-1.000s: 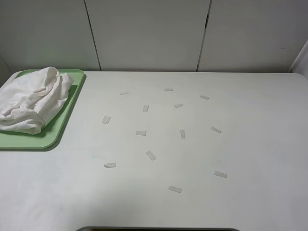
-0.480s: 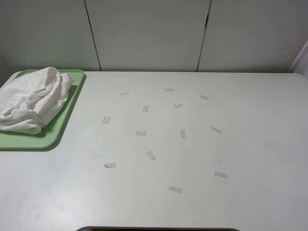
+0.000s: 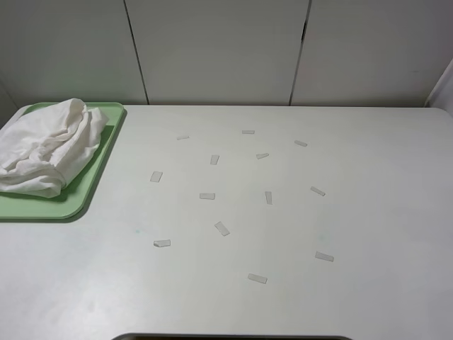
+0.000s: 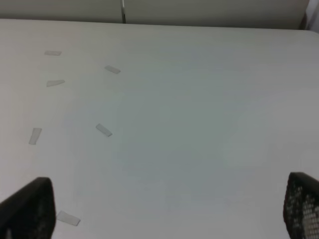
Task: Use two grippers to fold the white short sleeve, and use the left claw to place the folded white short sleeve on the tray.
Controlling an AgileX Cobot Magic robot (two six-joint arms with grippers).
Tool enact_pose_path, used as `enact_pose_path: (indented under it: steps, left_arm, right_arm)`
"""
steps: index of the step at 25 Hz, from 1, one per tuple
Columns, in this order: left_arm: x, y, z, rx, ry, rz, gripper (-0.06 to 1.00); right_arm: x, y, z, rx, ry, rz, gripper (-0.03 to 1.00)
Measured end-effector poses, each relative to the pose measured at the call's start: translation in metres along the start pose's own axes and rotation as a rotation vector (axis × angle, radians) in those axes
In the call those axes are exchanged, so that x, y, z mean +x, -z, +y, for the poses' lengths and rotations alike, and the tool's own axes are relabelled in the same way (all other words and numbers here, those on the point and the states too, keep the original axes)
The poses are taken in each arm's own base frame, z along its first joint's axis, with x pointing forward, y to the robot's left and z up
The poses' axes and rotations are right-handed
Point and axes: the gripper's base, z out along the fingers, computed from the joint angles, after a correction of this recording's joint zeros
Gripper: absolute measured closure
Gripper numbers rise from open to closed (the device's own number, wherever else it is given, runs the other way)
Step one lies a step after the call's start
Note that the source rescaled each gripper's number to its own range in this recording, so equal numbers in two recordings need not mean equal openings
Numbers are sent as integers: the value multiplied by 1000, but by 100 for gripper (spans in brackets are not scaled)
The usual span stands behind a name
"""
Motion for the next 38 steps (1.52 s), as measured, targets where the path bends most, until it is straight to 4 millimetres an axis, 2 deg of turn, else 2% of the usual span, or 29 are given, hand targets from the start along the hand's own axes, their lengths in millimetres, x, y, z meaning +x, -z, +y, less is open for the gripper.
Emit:
enact_pose_path:
  steps: [6,9,11,38]
  left_arm:
    - [43,-7,4,-110,-29,-190,-5]
    - [48,-9,5,-118,-21,-198,-5]
    - [63,-23,9,-143,47,-185,-5]
    - [66,-24,13,-116,41,-173,-5]
  right_arm:
    - [0,0,0,0,0,0,-3]
    - [0,0,0,0,0,0,-3]
    - [0,0,0,0,0,0,-3]
    - [0,0,-3,37,0,-3,-3]
